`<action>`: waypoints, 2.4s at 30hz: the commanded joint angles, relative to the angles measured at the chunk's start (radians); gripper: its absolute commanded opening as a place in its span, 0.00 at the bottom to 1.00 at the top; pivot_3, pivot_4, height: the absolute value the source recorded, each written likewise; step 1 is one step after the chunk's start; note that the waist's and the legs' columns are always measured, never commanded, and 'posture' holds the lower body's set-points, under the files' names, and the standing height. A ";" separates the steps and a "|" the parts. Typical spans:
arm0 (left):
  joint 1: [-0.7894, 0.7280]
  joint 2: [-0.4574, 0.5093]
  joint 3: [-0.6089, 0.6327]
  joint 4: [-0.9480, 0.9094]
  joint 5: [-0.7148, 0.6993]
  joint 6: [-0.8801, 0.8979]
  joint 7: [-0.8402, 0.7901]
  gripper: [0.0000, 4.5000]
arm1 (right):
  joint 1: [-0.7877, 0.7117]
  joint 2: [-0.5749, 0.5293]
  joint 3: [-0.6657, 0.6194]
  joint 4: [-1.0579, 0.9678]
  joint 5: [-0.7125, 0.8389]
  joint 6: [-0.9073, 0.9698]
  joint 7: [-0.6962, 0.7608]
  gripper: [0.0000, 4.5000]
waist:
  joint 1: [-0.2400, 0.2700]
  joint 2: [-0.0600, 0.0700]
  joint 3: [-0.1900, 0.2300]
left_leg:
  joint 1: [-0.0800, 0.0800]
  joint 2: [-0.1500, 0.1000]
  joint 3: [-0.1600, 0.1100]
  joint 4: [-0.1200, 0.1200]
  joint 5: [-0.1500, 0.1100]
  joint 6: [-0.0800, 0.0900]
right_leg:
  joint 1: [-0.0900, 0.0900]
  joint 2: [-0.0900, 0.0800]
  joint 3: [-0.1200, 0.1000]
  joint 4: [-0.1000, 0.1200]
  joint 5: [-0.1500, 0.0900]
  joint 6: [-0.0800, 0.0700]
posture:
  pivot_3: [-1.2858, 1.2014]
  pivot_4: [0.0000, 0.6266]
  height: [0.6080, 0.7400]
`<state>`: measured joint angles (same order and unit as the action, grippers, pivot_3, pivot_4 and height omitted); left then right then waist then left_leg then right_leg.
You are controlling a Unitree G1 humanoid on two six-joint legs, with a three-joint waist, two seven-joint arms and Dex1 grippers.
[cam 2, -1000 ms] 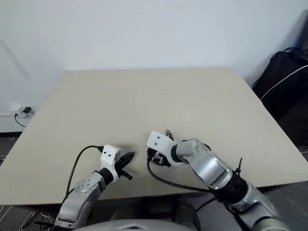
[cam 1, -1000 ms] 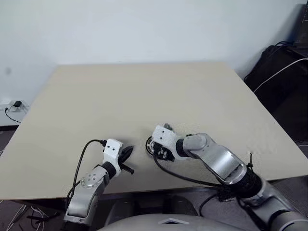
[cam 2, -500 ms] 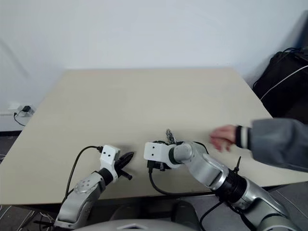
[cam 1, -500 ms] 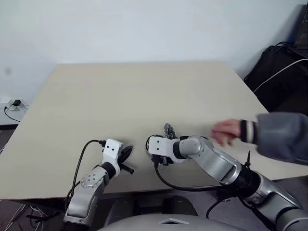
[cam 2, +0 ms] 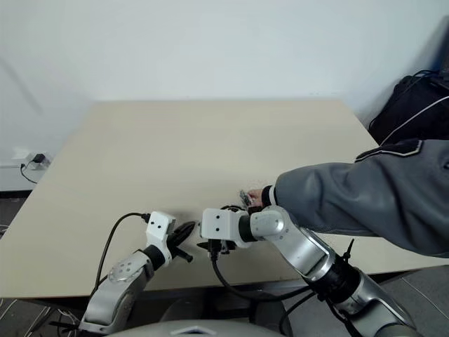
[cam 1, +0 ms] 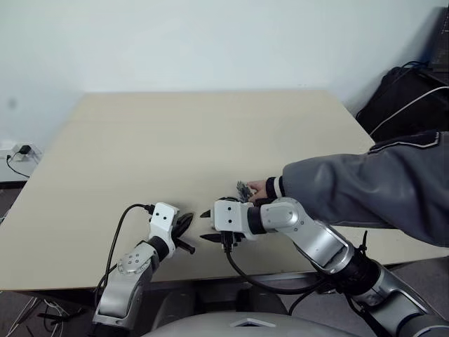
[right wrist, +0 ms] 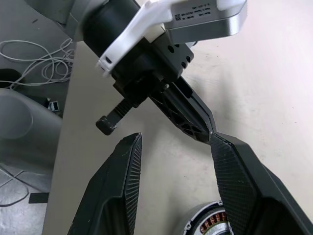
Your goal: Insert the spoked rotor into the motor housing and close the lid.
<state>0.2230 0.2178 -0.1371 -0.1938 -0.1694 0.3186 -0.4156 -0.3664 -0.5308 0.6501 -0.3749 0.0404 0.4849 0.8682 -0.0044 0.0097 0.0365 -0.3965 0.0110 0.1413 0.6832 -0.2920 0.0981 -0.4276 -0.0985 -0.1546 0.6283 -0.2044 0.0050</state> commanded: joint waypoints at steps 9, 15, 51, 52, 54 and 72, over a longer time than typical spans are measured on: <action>-0.019 -0.003 0.005 -0.010 -0.010 -0.013 -0.005 0.00 | -0.008 0.017 -0.038 -0.023 0.002 -0.015 0.015 0.52 | 0.007 0.000 0.000 | 0.000 0.000 0.000 0.000 0.000 0.000 | 0.000 0.000 0.000 0.000 0.000 0.000 | 0.52 0.00 1.00; -0.024 -0.001 0.004 -0.006 -0.010 -0.014 -0.008 0.00 | -0.007 0.022 -0.040 -0.020 0.001 -0.015 0.019 0.52 | 0.008 0.000 0.000 | 0.000 0.000 0.000 0.000 0.000 0.000 | 0.000 0.000 0.000 0.000 0.000 0.000 | 0.52 0.00 1.00; -0.021 -0.004 0.006 -0.012 -0.009 -0.011 0.001 0.00 | -0.023 -0.013 0.007 0.267 -0.240 -0.059 0.079 0.37 | 0.008 0.000 -0.001 | 0.000 0.000 0.000 0.002 0.000 0.000 | 0.001 0.000 0.000 0.001 0.000 0.000 | 0.52 0.00 1.00; -0.020 -0.004 0.006 -0.012 -0.009 -0.011 0.001 0.00 | -0.023 -0.012 0.006 0.267 -0.247 -0.058 0.078 0.30 | 0.008 0.000 -0.001 | 0.000 0.000 0.000 0.002 0.000 0.000 | 0.001 0.000 0.000 0.001 0.000 0.000 | 0.52 0.00 1.00; -0.019 -0.005 0.006 -0.012 -0.009 -0.011 0.002 0.00 | -0.021 -0.010 0.003 0.267 -0.257 -0.057 0.074 0.16 | 0.008 -0.001 -0.001 | 0.001 0.000 0.000 0.002 0.000 0.000 | 0.001 0.000 0.000 0.001 0.000 0.000 | 0.52 0.00 1.00; -0.011 -0.017 0.001 -0.007 -0.009 -0.017 0.003 0.00 | 0.090 0.066 -0.143 0.008 -0.190 0.469 -0.038 0.01 | 0.019 0.000 -0.001 | -0.001 0.000 0.000 0.002 0.001 -0.001 | 0.000 -0.001 0.001 0.001 0.002 0.000 | 0.52 0.00 1.00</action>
<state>0.2176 0.2068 -0.1370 -0.1936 -0.1694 0.3185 -0.4142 -0.2744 -0.4670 0.5445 -0.3100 -0.1510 0.8652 0.8594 0.0145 0.0098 0.0351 -0.3974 0.0112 0.1412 0.6855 -0.2913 0.0970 -0.4278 -0.0992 -0.1541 0.6294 -0.2026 0.0044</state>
